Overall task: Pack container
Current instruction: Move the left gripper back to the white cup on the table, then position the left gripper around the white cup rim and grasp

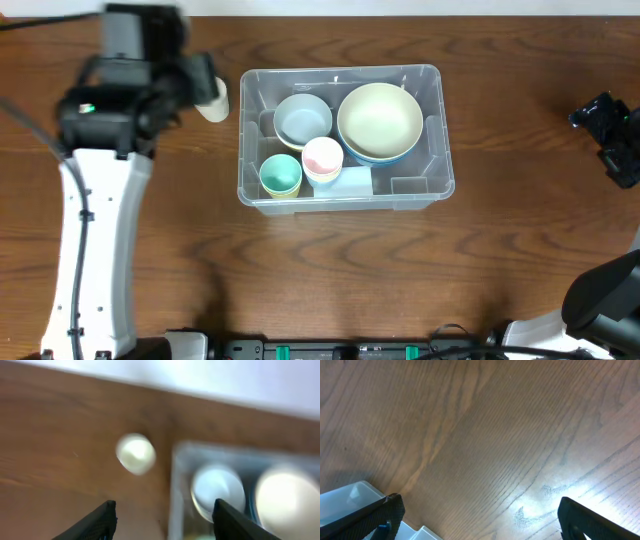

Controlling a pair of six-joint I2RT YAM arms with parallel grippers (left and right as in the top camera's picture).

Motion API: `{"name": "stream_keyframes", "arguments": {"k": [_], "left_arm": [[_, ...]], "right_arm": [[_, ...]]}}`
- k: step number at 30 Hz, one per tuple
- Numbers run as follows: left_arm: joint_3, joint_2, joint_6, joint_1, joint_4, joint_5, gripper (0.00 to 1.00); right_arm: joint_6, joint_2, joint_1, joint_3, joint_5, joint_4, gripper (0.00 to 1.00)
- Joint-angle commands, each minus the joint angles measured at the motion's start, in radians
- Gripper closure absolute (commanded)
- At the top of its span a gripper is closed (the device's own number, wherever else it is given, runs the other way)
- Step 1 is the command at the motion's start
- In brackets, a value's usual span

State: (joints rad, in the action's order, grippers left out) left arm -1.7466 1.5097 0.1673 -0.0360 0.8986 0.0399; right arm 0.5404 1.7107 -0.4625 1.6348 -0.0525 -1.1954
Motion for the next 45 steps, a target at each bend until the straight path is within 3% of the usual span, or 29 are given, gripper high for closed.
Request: {"name": "stream_keyframes", "arguments": {"k": [1,15,32,45], "left_arm": [[0.008,0.084,0.087,0.071,-0.058,-0.043,0.38],[0.008,0.432,0.286,0.116,-0.295,-0.049,0.37],[0.021,0.597,0.426,0.12,-0.151,-0.078,0.37],[0.063,0.704,0.429,0.123,-0.167,-0.074,0.5]], "right_arm": [[-0.006,-0.007,-0.01,0.001,0.003,-0.002,0.01],[-0.006,-0.007,-0.01,0.001,0.003,-0.002,0.01],[-0.006,-0.007,-0.01,0.001,0.003,-0.002,0.01],[-0.006,-0.007,-0.01,0.001,0.003,-0.002,0.01]]}}
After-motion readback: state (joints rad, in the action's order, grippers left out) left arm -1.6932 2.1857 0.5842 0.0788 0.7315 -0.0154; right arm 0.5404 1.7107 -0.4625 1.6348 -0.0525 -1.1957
